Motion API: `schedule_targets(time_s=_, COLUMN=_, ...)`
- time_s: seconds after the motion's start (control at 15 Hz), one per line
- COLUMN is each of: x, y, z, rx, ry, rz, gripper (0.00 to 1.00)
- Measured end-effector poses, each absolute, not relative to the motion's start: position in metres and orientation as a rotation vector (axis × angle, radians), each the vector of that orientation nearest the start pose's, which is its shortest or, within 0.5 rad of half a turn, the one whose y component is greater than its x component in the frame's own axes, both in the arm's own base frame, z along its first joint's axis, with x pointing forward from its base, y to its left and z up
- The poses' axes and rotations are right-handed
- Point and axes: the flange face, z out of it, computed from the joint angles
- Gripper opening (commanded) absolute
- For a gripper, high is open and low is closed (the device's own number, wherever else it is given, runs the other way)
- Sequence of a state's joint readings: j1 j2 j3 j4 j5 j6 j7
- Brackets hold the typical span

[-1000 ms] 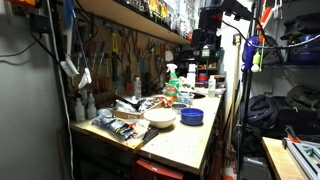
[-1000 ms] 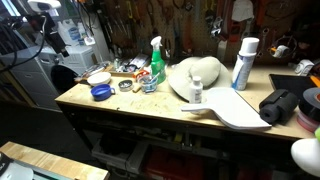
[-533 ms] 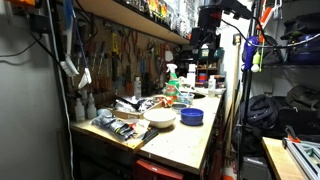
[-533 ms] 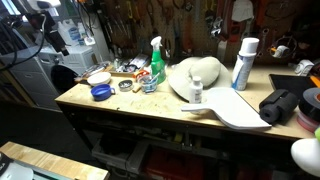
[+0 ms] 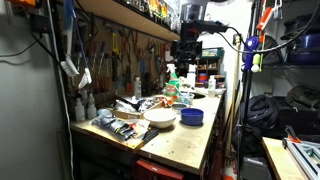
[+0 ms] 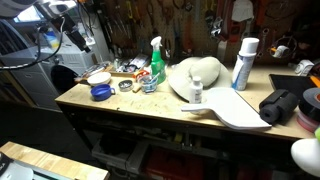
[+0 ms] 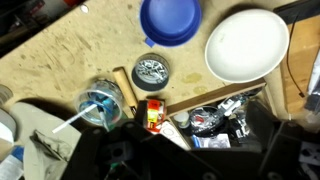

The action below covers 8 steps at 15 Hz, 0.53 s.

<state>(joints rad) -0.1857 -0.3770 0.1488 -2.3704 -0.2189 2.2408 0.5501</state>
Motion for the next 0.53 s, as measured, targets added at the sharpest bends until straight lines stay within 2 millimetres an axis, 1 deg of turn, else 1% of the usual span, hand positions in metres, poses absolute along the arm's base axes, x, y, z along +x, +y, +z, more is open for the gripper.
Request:
schedule_targets(time_s=0.13, x=0.494, y=-0.003, z=0.489, rx=-3.208, ry=0.655, rz=-0.553, gripper=1.00)
schedule_targets(time_s=0.27, x=0.531, y=0.012, z=0.481, rx=-3.216, ry=0.514, rz=-0.576, gripper=1.00)
schedule_targets(time_s=0.4, x=0.566, y=0.026, z=0.465, rx=-3.207, ry=0.354, rz=-0.544, gripper=1.00)
schedule_targets(time_s=0.53, x=0.595, y=0.038, z=0.443, rx=-3.163, ry=0.217, rz=-0.480, gripper=1.00)
